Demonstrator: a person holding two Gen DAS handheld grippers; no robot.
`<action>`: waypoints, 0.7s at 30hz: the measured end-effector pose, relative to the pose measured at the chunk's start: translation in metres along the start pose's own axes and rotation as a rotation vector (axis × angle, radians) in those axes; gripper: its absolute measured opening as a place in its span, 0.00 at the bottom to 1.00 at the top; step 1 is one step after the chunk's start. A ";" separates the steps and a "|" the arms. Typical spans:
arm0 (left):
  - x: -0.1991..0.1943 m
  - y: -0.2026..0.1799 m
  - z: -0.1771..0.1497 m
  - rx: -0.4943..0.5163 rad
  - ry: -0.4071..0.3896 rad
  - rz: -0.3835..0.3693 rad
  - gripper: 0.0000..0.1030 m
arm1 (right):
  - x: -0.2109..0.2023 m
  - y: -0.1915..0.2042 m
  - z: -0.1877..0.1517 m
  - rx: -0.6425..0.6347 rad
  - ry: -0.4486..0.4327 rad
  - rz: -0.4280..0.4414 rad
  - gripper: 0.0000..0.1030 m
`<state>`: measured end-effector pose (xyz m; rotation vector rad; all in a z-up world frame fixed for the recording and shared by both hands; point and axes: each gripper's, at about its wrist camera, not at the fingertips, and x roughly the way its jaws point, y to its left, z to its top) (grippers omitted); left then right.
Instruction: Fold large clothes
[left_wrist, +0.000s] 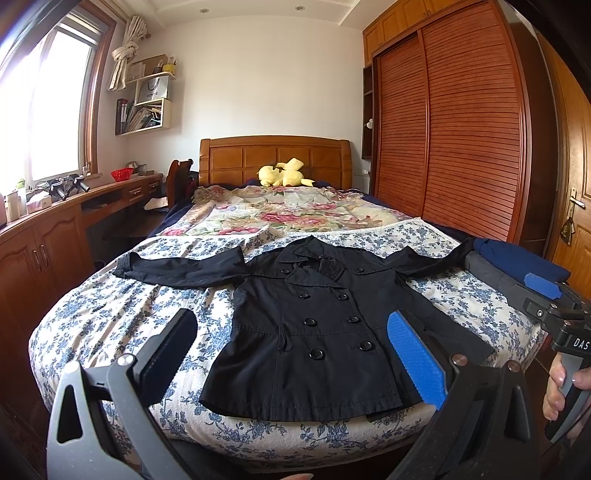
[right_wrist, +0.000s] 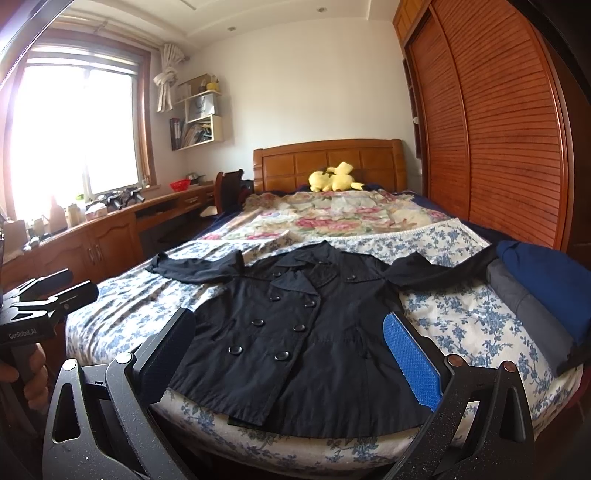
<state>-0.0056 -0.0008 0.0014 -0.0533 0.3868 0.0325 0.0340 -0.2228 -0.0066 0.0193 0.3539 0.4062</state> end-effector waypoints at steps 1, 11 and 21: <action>0.000 0.000 0.000 0.000 0.000 0.000 1.00 | 0.000 0.000 0.000 0.000 0.000 0.001 1.00; 0.000 0.000 0.000 -0.001 0.000 0.000 1.00 | 0.000 0.000 0.000 -0.001 -0.001 0.001 1.00; 0.000 0.002 -0.001 0.000 0.002 0.001 1.00 | 0.002 0.007 -0.001 -0.001 0.004 0.010 1.00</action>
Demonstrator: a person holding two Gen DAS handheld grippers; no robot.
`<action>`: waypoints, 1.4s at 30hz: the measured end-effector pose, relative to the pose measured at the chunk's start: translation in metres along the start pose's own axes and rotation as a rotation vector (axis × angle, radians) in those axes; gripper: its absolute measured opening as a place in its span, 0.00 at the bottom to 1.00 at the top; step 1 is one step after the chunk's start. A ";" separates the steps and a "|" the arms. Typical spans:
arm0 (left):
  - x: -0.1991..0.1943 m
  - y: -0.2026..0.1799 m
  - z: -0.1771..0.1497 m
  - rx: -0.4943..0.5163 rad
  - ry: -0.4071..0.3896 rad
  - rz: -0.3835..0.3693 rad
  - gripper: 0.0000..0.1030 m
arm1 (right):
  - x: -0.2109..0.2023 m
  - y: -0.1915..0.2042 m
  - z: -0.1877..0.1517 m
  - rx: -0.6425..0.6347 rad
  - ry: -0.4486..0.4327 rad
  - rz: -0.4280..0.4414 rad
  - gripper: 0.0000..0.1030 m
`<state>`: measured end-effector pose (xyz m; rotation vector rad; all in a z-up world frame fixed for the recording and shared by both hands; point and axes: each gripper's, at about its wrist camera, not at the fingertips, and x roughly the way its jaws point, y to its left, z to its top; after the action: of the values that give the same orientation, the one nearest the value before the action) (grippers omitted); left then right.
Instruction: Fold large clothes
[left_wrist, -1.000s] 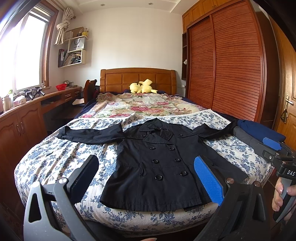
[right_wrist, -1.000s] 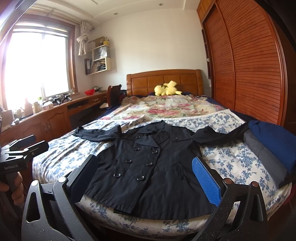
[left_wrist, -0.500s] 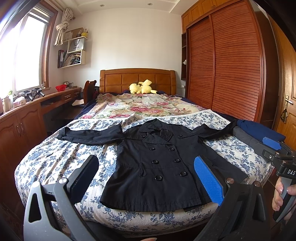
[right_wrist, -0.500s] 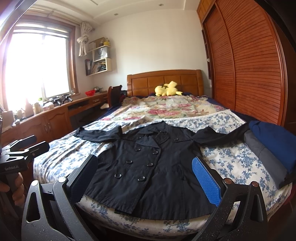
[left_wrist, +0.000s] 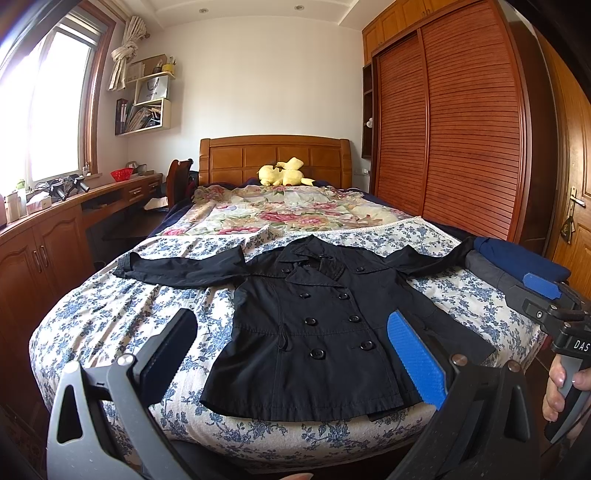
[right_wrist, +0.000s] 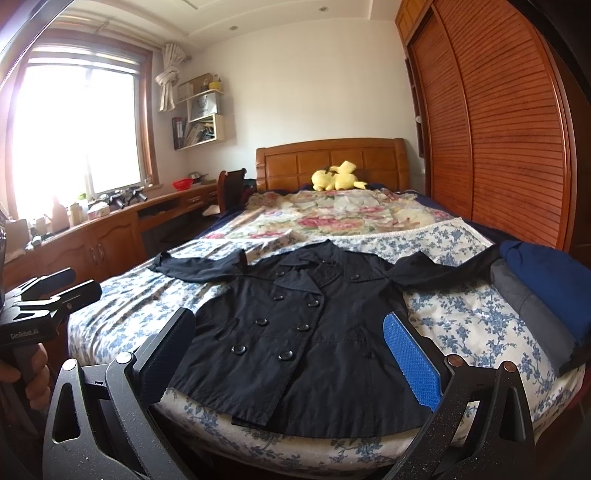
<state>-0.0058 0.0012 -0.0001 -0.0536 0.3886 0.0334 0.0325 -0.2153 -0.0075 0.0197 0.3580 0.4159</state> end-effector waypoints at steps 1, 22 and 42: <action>0.001 0.000 0.000 0.000 0.002 0.002 1.00 | 0.000 0.000 0.000 0.000 0.001 0.000 1.00; 0.073 0.041 -0.030 -0.033 0.130 0.052 1.00 | 0.082 0.005 -0.016 -0.043 0.074 0.069 1.00; 0.147 0.096 -0.060 -0.065 0.251 0.227 1.00 | 0.240 0.038 -0.005 -0.138 0.114 0.259 1.00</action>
<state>0.1032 0.0965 -0.1153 -0.0777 0.6430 0.2656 0.2205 -0.0850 -0.0896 -0.0934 0.4404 0.6996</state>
